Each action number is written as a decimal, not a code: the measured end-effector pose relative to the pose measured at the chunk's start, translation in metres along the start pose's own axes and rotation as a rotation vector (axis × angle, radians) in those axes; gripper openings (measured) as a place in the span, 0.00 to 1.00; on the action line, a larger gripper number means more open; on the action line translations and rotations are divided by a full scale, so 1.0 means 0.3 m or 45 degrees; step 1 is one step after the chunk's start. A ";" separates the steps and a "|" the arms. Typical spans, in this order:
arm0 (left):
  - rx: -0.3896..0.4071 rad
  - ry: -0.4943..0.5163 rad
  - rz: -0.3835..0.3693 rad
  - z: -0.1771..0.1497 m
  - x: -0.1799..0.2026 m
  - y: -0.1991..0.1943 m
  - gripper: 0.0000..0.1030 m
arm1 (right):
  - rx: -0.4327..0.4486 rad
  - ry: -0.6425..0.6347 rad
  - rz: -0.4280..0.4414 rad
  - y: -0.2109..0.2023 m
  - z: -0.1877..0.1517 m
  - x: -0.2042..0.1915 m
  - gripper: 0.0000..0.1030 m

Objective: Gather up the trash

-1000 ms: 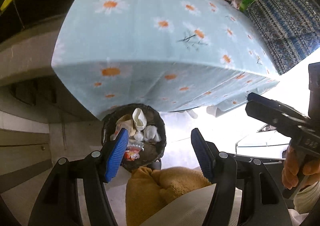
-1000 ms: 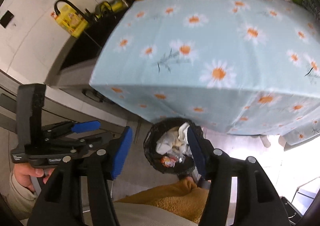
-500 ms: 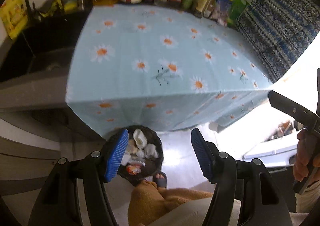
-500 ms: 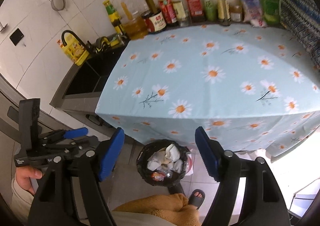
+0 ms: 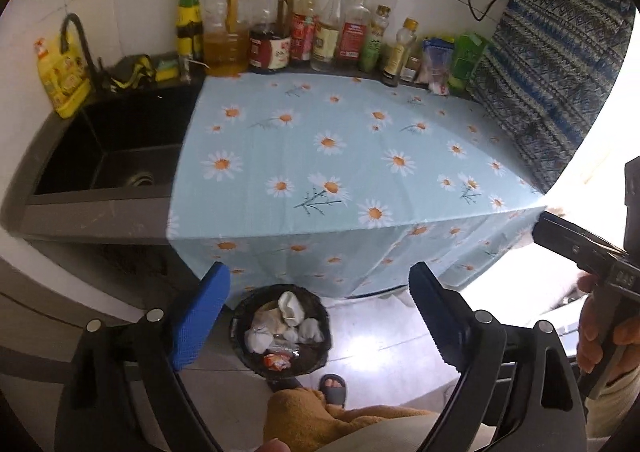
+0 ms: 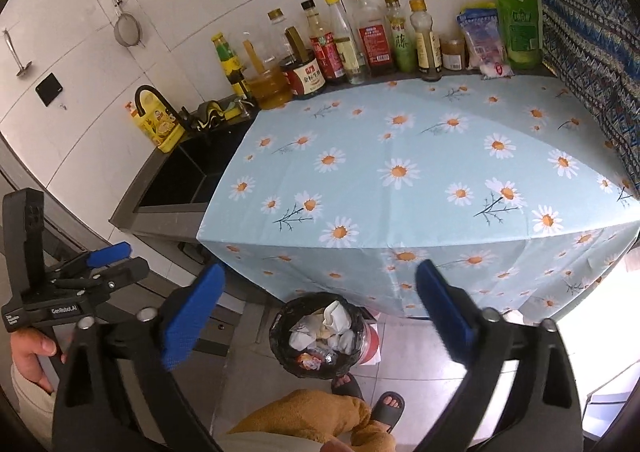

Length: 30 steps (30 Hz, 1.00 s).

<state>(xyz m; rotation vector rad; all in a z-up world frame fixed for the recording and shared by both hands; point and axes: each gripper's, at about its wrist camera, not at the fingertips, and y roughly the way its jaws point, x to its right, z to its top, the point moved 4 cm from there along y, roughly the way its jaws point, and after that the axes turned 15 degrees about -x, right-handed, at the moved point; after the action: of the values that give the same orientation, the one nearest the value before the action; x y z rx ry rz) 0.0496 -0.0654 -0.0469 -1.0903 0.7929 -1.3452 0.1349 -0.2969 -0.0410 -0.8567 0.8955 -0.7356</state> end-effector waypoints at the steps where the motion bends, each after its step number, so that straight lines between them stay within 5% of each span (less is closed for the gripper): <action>1: 0.008 0.003 -0.004 -0.004 0.008 -0.007 0.86 | -0.003 -0.001 0.005 -0.004 -0.007 0.001 0.95; 8: 0.025 -0.017 -0.004 -0.027 0.027 -0.034 0.86 | 0.000 -0.026 -0.003 -0.033 -0.031 0.002 0.95; 11: 0.041 -0.008 0.002 -0.033 0.033 -0.046 0.94 | 0.017 -0.025 -0.006 -0.050 -0.041 0.003 0.95; 30: 0.040 0.007 -0.044 -0.055 0.076 -0.045 0.94 | 0.017 -0.012 -0.032 -0.078 -0.082 0.025 0.95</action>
<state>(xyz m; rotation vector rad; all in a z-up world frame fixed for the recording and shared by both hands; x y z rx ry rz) 0.0320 -0.0892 -0.0366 -1.0803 0.7573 -1.3862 0.1122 -0.3219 -0.0321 -0.8601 0.8715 -0.7580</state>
